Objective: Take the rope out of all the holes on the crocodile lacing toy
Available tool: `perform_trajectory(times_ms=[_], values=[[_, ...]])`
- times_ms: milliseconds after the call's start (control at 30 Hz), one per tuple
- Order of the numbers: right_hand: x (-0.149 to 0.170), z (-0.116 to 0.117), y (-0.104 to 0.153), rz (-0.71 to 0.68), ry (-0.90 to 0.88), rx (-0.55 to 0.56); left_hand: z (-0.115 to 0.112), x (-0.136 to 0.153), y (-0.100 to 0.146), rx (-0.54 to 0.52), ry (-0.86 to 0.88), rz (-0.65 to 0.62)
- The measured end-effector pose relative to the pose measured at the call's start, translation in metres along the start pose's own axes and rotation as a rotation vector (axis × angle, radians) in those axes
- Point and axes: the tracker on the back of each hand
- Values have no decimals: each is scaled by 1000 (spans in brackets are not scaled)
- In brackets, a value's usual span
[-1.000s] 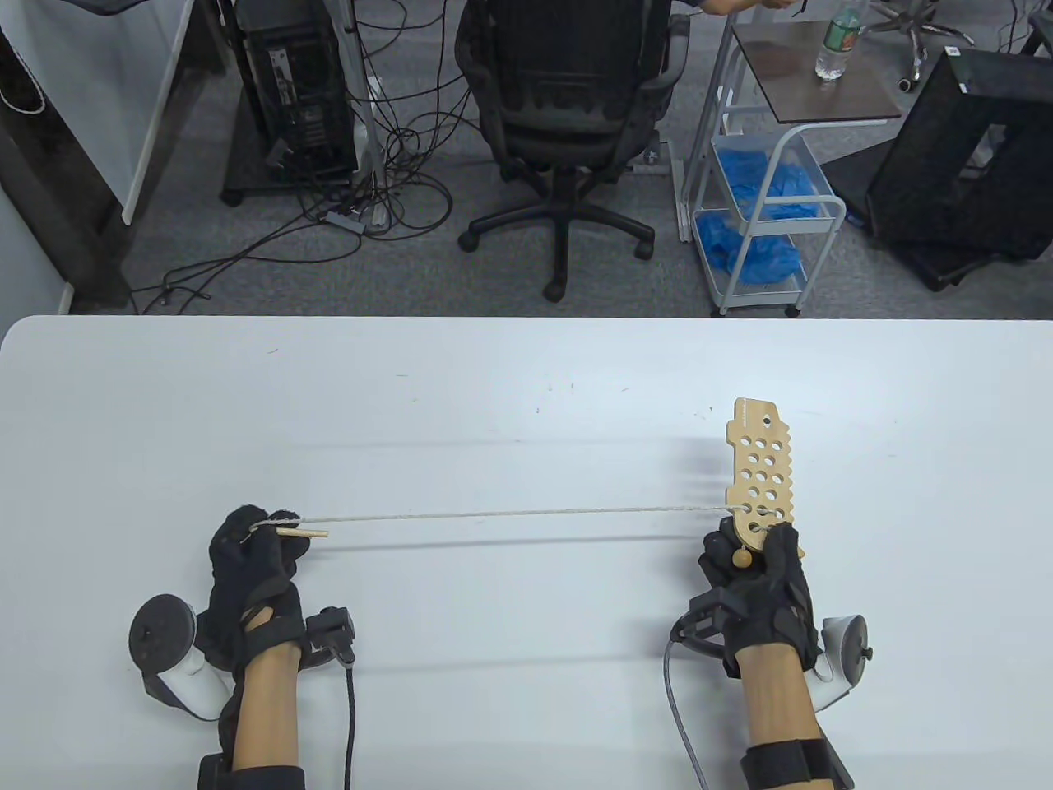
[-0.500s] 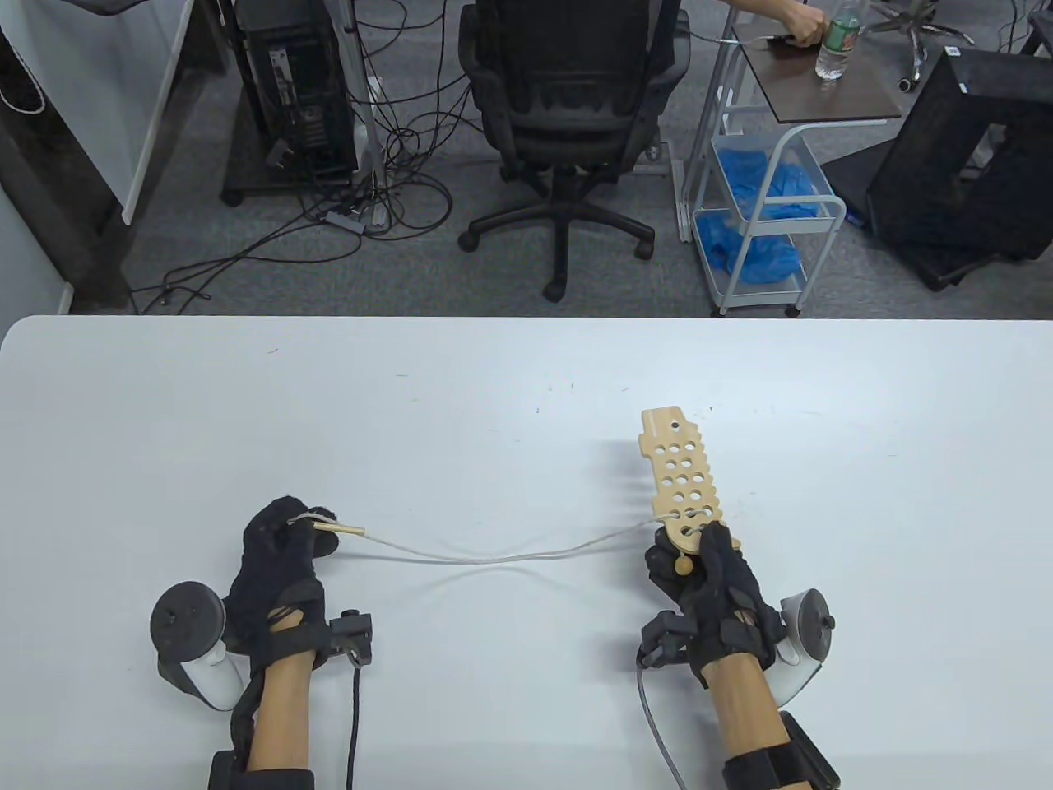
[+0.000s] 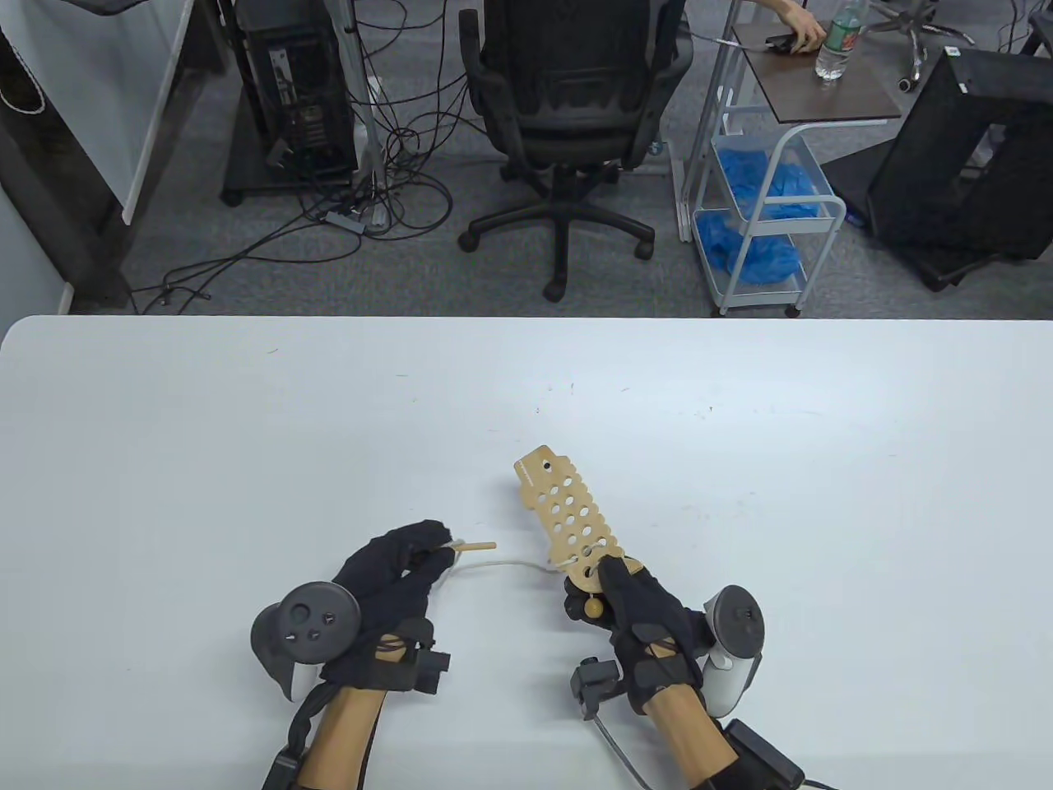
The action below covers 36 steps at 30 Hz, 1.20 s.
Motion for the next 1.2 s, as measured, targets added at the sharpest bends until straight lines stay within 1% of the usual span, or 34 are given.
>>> perform_trajectory(times_ms=[67,200,333,500,700,933,1200], values=[[2,4,1,-3,25,-22,-7,-13,3,22,-26,-56],[3,9,3,-4,57,-46,-15,-28,8,42,-96,-126],[5,13,4,-1,78,-67,-18,-35,11,44,-189,-179],[5,16,5,-5,104,-84,-22,-41,13,63,-207,-212],[6,17,5,-3,120,-95,-26,-55,18,65,-333,-289],[7,19,5,-4,129,-107,-30,-65,23,43,-434,-331],[6,19,4,-7,91,-117,-35,-69,25,71,-451,-359]])
Point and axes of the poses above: the tracker on the back of each hand, its own x axis roughly to the little-finger side, its own y axis roughly from the fingertips to the wrist, z = x × y, and after that the axes turned 4 degrees about -y, right-handed
